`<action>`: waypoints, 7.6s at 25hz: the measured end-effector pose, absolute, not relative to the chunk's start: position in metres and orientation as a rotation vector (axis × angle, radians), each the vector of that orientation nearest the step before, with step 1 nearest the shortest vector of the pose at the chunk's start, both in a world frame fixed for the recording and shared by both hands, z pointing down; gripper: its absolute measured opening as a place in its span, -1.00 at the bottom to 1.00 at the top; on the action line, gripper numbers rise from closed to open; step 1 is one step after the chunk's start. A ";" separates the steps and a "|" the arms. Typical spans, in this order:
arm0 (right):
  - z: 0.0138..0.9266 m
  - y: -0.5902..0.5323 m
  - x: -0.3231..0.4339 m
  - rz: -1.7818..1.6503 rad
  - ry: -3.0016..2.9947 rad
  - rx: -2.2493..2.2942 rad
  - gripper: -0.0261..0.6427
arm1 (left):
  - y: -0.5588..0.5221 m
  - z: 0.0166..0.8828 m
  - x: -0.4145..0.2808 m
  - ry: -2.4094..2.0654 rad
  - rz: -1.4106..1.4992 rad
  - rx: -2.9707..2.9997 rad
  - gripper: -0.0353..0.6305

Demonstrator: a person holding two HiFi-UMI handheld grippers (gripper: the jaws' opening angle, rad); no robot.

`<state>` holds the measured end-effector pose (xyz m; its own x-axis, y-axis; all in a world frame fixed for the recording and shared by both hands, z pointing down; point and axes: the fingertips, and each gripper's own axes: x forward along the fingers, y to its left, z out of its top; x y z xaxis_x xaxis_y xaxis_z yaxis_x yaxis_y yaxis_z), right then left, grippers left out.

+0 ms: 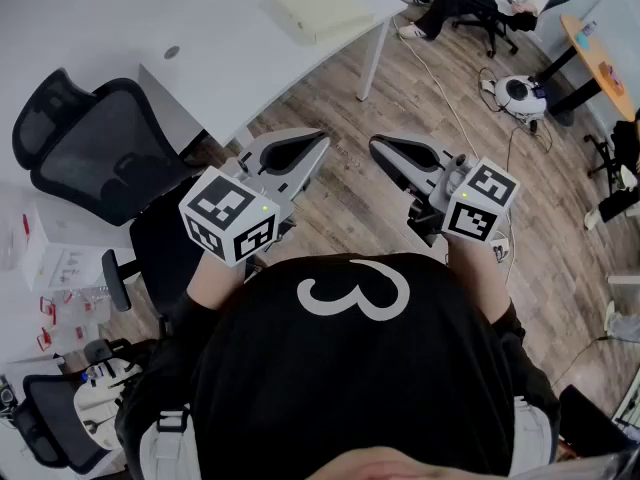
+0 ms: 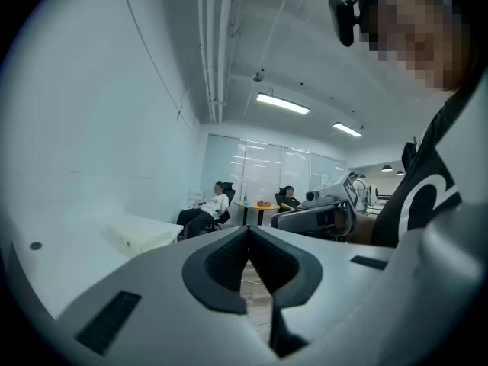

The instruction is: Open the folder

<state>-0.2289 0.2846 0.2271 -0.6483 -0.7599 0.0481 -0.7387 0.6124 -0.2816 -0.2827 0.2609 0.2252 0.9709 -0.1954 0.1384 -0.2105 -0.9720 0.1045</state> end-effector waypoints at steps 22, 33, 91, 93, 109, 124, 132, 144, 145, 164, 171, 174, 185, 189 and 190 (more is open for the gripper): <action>0.242 0.265 -0.210 -0.494 2.676 -1.289 -0.85 | 0.245 0.240 -0.265 -0.310 0.234 2.998 -0.84; 0.260 0.201 -0.136 -0.548 2.668 -1.273 -0.85 | 0.186 0.257 -0.192 -0.333 0.293 2.973 -0.84; 0.380 -0.135 0.128 -0.968 2.496 -1.313 -0.85 | -0.195 0.407 0.046 -0.552 0.785 2.874 -0.56; 0.387 -0.147 0.135 -0.987 2.465 -1.336 -0.85 | -0.210 0.421 0.048 -0.560 0.859 2.887 -0.51; 0.412 -0.190 0.151 -1.027 2.389 -1.374 -0.85 | -0.255 0.498 0.062 -0.547 1.316 2.950 -0.12; 0.431 -0.201 0.175 -1.121 2.446 -1.251 -0.85 | -0.259 0.517 0.070 -0.628 1.451 2.889 -0.13; 0.448 -0.215 0.176 -1.187 2.461 -1.168 -0.85 | -0.263 0.515 0.068 -0.665 1.416 2.797 -0.15; 0.480 -0.233 0.160 -1.247 2.560 -1.074 -0.85 | -0.258 0.508 0.065 -0.742 1.372 2.755 -0.44; 0.481 -0.235 0.158 -1.243 2.571 -1.067 -0.85 | -0.257 0.508 0.065 -0.748 1.379 2.762 -0.47; 0.505 -0.267 0.132 -1.061 2.875 -1.099 -0.85 | -0.249 0.494 0.068 -0.797 1.443 2.789 -0.78; 0.511 -0.275 0.129 -0.941 3.029 -1.118 -0.85 | -0.250 0.493 0.068 -0.839 1.421 2.782 -0.79; 0.511 -0.276 0.129 -0.911 3.065 -1.120 -0.85 | -0.251 0.491 0.068 -0.844 1.407 2.781 -0.79; 0.512 -0.272 0.125 -0.876 3.144 -1.131 -0.85 | -0.249 0.484 0.065 -0.873 1.377 2.777 -0.81; 0.512 -0.271 0.123 -0.846 3.194 -1.134 -0.85 | -0.250 0.481 0.063 -0.885 1.356 2.773 -0.81; 0.512 -0.271 0.122 -0.840 3.205 -1.136 -0.85 | -0.250 0.480 0.063 -0.886 1.353 2.773 -0.82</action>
<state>0.1222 -0.2708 0.5118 -0.7320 -0.4895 0.4739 -0.6590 0.6851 -0.3103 0.0628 -0.2497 0.4802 0.4931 -0.5049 0.7085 -0.4475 -0.8456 -0.2911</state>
